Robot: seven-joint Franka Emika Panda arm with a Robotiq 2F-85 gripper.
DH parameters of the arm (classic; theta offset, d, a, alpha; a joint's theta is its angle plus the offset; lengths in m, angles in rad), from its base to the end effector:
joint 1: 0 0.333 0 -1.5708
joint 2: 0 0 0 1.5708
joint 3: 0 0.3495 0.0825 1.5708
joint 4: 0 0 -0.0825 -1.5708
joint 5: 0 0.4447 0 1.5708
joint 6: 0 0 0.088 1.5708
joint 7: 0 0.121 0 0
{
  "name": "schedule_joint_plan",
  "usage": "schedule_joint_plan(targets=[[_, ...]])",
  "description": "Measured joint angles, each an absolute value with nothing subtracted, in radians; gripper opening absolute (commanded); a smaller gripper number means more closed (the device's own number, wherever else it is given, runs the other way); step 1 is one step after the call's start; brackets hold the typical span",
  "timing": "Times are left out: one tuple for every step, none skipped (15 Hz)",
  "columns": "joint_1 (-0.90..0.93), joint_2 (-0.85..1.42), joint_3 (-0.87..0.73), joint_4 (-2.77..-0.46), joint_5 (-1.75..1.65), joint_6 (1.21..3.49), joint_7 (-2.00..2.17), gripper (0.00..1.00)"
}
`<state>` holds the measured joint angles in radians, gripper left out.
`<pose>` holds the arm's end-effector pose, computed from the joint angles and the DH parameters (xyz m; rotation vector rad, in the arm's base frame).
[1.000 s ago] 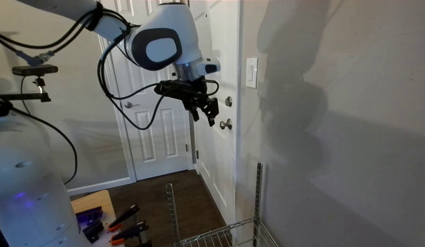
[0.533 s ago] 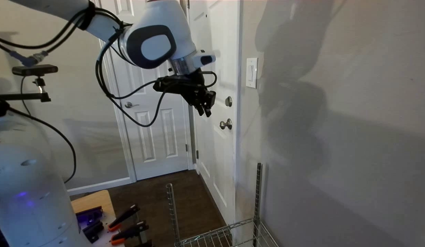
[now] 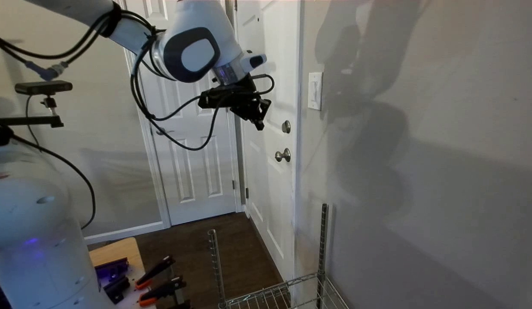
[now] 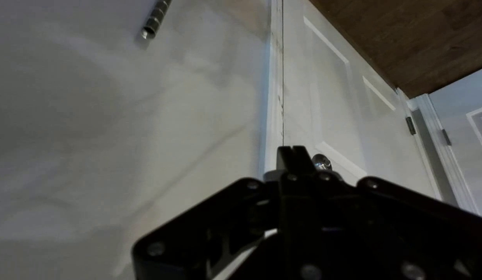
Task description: Press the switch on top to turn on the light
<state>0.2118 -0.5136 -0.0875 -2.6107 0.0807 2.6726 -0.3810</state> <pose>0.4628 0.0552 0.4712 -2.9121 -0.6552 -0.8905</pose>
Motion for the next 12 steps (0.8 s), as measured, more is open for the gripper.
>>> schedule_joint_plan(targets=[[0.217, -0.500, -0.088, -2.601, 0.072, 2.700, -0.392, 0.04], [0.220, -0.484, -0.088, -2.592, 0.063, 2.730, -0.400, 0.04], [0.222, -0.464, -0.088, -2.581, 0.051, 2.762, -0.408, 0.03], [0.222, -0.442, -0.088, -2.569, 0.037, 2.793, -0.409, 0.03], [0.222, -0.417, -0.088, -2.553, 0.021, 2.826, -0.409, 0.04], [0.222, -0.391, -0.088, -2.536, 0.009, 2.858, -0.409, 0.03], [0.222, -0.366, -0.088, -2.517, -0.001, 2.889, -0.409, 0.03], [0.222, -0.344, -0.088, -2.499, -0.010, 2.919, -0.409, 0.03], [0.222, -0.325, -0.089, -2.483, -0.016, 2.947, -0.410, 0.03], [0.222, -0.310, -0.089, -2.469, -0.021, 2.976, -0.410, 0.03], [0.222, -0.297, -0.090, -2.458, -0.026, 3.005, -0.411, 0.03], [0.222, -0.287, -0.092, -2.449, -0.031, 3.032, -0.411, 0.03]])
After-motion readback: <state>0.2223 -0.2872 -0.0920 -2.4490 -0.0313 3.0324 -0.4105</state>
